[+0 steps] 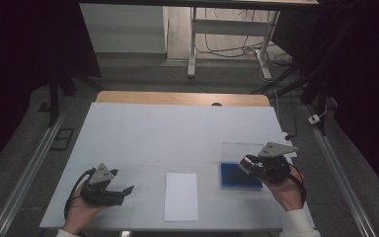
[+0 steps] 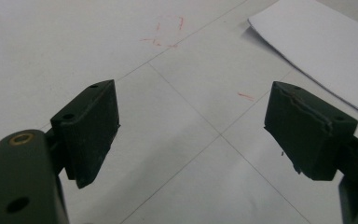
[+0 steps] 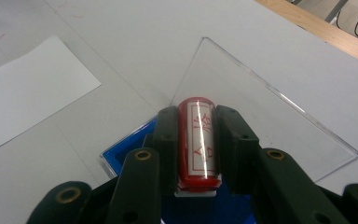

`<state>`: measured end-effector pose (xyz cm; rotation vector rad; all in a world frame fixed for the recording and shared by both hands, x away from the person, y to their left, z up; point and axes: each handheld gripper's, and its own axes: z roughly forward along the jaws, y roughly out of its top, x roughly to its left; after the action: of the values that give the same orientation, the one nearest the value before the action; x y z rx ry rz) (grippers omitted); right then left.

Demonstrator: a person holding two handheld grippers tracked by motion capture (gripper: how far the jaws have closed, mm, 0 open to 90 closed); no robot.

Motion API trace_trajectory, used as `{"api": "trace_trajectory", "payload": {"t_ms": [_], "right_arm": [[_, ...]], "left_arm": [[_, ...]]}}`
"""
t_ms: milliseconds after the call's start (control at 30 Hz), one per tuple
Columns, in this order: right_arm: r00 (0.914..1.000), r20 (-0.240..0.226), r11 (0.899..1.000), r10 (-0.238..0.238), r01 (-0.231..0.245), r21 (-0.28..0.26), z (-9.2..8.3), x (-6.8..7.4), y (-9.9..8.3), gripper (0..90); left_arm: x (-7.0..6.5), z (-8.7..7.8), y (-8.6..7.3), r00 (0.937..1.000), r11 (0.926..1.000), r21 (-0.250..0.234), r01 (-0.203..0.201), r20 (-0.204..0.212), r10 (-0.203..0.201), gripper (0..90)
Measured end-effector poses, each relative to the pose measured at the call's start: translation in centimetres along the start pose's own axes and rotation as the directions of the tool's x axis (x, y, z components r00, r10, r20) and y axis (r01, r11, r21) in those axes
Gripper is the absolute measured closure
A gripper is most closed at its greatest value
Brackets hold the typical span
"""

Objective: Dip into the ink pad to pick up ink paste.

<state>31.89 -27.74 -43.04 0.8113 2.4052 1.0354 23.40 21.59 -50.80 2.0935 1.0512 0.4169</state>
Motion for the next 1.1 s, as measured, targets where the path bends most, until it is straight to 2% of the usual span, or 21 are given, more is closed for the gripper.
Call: {"api": "trace_trajectory", "payload": {"t_ms": [200,733,1100], "right_arm": [[1.0,0.001,1.0,0.006,-0.006,0.026,0.1,-0.2,0.0,70.4],[0.9984,0.0,0.996,0.057,-0.057,0.065,1.3,-0.9,-0.9,70.4],[0.9985,-0.005,0.992,0.054,-0.053,0.113,2.6,-0.8,-1.5,70.4]], "left_arm": [[0.1,-0.1,0.0,1.0,1.0,0.0,0.001,-0.001,-0.001,18.0],[0.1,-0.1,0.0,1.0,1.0,0.001,0.004,-0.003,-0.003,18.0],[0.1,0.0,0.0,1.0,1.0,0.004,0.003,-0.002,-0.003,18.0]]}}
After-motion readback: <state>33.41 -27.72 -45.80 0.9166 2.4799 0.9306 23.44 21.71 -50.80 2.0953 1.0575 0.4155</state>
